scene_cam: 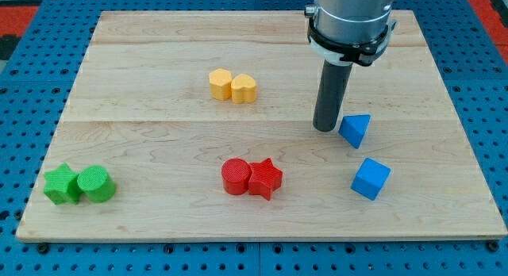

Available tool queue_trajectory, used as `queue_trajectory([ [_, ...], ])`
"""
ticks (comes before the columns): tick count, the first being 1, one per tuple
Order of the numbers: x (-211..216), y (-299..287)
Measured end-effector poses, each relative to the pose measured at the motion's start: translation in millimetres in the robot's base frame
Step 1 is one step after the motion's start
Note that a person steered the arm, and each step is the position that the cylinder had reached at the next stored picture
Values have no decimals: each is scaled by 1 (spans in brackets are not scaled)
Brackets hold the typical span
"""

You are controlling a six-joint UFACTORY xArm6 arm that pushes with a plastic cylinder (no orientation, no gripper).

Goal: Place the blue triangle above the yellow heart

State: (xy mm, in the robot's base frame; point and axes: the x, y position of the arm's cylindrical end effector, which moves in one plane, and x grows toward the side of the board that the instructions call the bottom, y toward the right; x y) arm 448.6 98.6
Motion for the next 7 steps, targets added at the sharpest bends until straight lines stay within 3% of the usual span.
queue_trajectory([
  [1, -29, 20],
  [2, -15, 66],
  [3, 30, 86],
  [4, 47, 66],
  [5, 22, 21],
  [6, -32, -21],
  [7, -38, -24],
])
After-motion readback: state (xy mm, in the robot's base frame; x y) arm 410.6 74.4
